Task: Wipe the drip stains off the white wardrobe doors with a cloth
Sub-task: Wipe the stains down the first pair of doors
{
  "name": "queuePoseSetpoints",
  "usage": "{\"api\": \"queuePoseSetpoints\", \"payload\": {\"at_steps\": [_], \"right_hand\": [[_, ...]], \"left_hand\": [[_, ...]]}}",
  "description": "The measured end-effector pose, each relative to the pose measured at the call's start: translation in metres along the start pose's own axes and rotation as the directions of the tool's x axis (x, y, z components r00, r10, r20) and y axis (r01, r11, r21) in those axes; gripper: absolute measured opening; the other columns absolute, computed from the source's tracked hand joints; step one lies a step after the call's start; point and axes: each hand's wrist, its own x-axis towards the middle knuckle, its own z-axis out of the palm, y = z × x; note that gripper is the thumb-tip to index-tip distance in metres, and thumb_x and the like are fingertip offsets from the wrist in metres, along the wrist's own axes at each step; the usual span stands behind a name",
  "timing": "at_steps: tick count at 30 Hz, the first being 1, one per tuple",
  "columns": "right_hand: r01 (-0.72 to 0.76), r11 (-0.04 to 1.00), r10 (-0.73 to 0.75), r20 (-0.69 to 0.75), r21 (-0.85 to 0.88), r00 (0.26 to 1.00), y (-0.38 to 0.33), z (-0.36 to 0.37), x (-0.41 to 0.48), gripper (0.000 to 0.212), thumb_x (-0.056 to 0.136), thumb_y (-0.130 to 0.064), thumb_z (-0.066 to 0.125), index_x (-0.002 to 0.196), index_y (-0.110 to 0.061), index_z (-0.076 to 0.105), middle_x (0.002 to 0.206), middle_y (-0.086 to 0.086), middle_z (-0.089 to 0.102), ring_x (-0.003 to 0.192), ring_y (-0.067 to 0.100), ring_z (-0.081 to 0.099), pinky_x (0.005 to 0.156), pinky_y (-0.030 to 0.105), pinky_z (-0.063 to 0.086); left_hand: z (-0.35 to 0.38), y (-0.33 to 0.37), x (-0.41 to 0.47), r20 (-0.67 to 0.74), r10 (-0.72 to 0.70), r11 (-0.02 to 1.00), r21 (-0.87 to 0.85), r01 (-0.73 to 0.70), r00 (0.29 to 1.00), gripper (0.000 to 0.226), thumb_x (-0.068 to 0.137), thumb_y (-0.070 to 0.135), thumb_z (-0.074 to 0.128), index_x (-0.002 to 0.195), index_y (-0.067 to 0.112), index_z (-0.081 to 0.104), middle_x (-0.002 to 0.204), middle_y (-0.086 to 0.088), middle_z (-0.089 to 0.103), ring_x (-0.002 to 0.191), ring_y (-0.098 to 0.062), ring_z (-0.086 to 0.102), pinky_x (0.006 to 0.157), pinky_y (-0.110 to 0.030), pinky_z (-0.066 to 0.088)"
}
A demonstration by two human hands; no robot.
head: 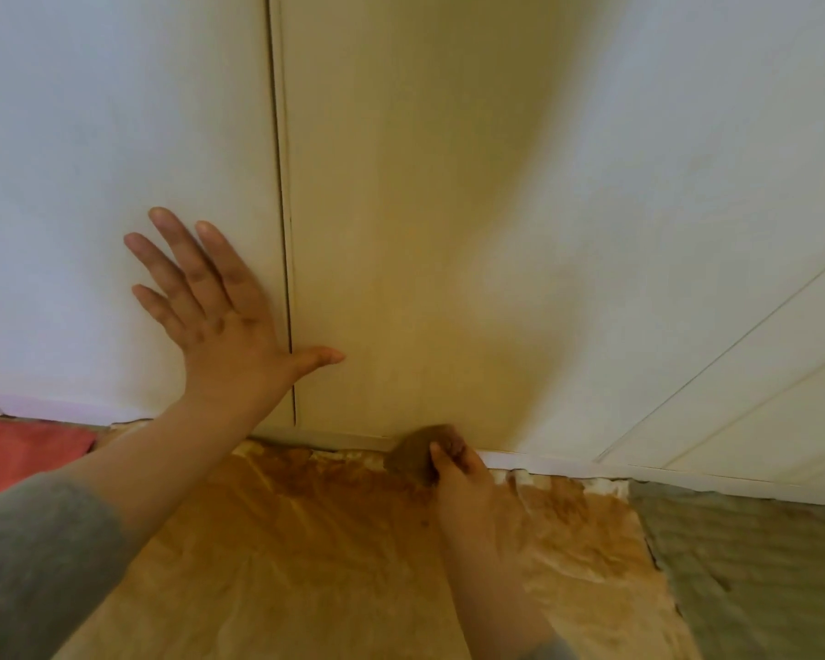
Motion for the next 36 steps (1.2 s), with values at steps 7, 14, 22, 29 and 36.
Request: {"api": "queuePoseSetpoints", "payload": {"at_steps": [7, 14, 22, 29, 36], "right_hand": [[0.425, 0.860, -0.414, -0.101, 0.283, 0.905, -0.096, -0.020, -0.007, 0.017, 0.092, -0.007, 0.061, 0.098, -0.019, 0.071, 0.087, -0.008, 0.073, 0.091, 0.009, 0.068, 0.077, 0.023, 0.057], [0.281, 0.957, -0.273, -0.107, 0.068, 0.956, -0.030, -0.031, 0.024, 0.020, 0.092, -0.011, 0.064, 0.092, -0.030, 0.070, 0.084, -0.014, 0.074, 0.090, 0.006, 0.069, 0.078, 0.025, 0.057], [0.212, 0.950, -0.154, -0.249, 0.229, 0.956, -0.023, -0.049, 0.015, 0.021, 0.093, -0.001, 0.059, 0.094, -0.020, 0.070, 0.093, -0.001, 0.071, 0.102, 0.023, 0.065, 0.076, 0.025, 0.059], [0.392, 0.850, -0.313, -0.262, 0.353, 0.913, -0.092, -0.063, 0.020, 0.015, 0.092, -0.009, 0.059, 0.098, -0.020, 0.068, 0.086, -0.009, 0.074, 0.090, 0.008, 0.069, 0.074, 0.022, 0.058], [0.025, 0.942, 0.078, -0.291, 0.335, 0.954, -0.014, -0.064, 0.040, 0.017, 0.094, 0.000, 0.058, 0.099, -0.014, 0.067, 0.122, 0.015, 0.064, 0.115, 0.028, 0.060, 0.104, 0.045, 0.047]], "left_hand": [[0.000, 0.001, 0.001, -0.001, -0.001, 1.000, 0.011, 0.001, 1.000, 0.159, 0.045, 0.083, 0.072, 0.146, -0.017, 0.000, 0.148, -0.050, -0.003, 0.135, -0.069, -0.005, 0.106, -0.063, -0.014], [0.000, 0.001, 0.000, -0.014, -0.001, 1.000, 0.015, 0.002, 1.000, 0.159, 0.046, 0.091, 0.063, 0.146, -0.015, -0.001, 0.149, -0.050, -0.001, 0.136, -0.070, -0.002, 0.106, -0.077, 0.001], [-0.001, 0.000, 0.000, 0.027, -0.017, 1.000, 0.016, 0.017, 0.999, 0.159, 0.046, 0.085, 0.068, 0.147, -0.014, -0.005, 0.150, -0.049, -0.005, 0.137, -0.069, -0.005, 0.106, -0.077, 0.001], [-0.001, 0.002, 0.001, 0.037, -0.022, 1.000, 0.004, 0.022, 0.999, 0.157, 0.046, 0.086, 0.063, 0.147, -0.012, -0.007, 0.150, -0.048, -0.006, 0.137, -0.068, -0.006, 0.107, -0.077, 0.001], [-0.002, 0.002, 0.000, 0.036, -0.029, 1.000, 0.003, 0.029, 0.999, 0.157, 0.046, 0.085, 0.063, 0.147, -0.014, -0.006, 0.150, -0.048, -0.005, 0.137, -0.068, -0.006, 0.107, -0.076, 0.001]]}}
